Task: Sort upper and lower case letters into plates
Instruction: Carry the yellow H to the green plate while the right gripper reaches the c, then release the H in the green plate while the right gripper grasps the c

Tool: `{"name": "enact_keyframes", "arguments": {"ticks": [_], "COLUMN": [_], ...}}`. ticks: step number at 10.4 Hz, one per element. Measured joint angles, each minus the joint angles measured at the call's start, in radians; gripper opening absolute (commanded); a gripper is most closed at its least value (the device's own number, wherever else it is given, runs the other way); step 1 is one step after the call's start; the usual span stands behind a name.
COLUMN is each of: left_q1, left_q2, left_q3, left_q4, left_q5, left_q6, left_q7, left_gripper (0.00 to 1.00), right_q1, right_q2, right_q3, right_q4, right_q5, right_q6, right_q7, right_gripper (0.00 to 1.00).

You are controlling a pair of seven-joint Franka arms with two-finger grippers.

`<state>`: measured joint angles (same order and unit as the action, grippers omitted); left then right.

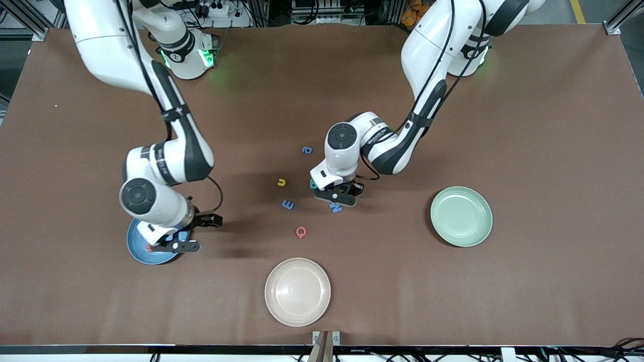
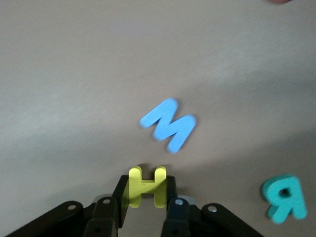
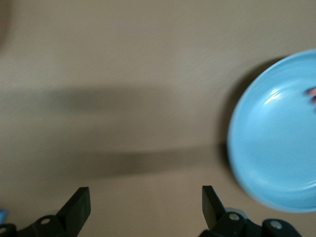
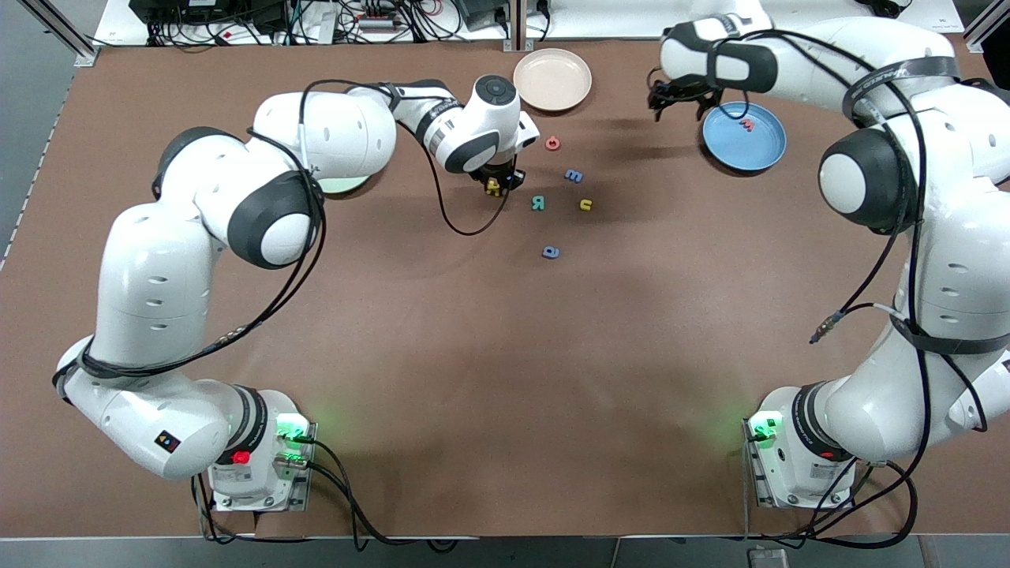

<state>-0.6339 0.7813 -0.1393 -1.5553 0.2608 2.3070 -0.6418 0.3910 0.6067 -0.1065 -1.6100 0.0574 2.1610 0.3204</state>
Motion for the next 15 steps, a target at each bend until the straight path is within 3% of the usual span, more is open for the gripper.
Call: {"name": "enact_keyframes", "arguments": {"ticks": [4,8,11,12,13,15], "left_q1": [0.062,0.304,0.434,0.454,0.467,0.476], "left_q2": [-0.103,-0.111,-0.111,-0.110,-0.110,-0.107], "left_q3": [0.003,0.009,0.008,0.008,0.008,0.007], "left_q4": [0.004,-0.018,-0.037,-0.055,-0.076,-0.109], "left_q5": [-0.009,-0.008,0.040,0.060,0.071,0.072], "left_q6": [-0.266,-0.288,-0.280,-0.259,-0.226,-0.181], "left_q7": [0.096,0.414,0.541,0.543,0.543,0.543], "left_gripper": [0.00,0.00,0.00,0.16,0.99,1.00], "right_q1": [0.197,0.296,0.325,0.326,0.326,0.326], "right_q2": [-0.002,-0.001,0.000,0.000,-0.001,-0.001], "right_q3": [0.002,0.006,0.010,0.010,0.009,0.009], "right_q4": [-0.104,-0.137,-0.257,-0.283,-0.292,-0.302], "right_q5": [0.000,0.017,0.042,0.042,0.042,0.042], "right_q6": [0.095,0.145,0.317,0.338,0.341,0.342], "right_q7": [0.279,0.473,0.484,0.484,0.484,0.484], "right_gripper": [1.00,1.00,1.00,1.00,1.00,1.00]}}
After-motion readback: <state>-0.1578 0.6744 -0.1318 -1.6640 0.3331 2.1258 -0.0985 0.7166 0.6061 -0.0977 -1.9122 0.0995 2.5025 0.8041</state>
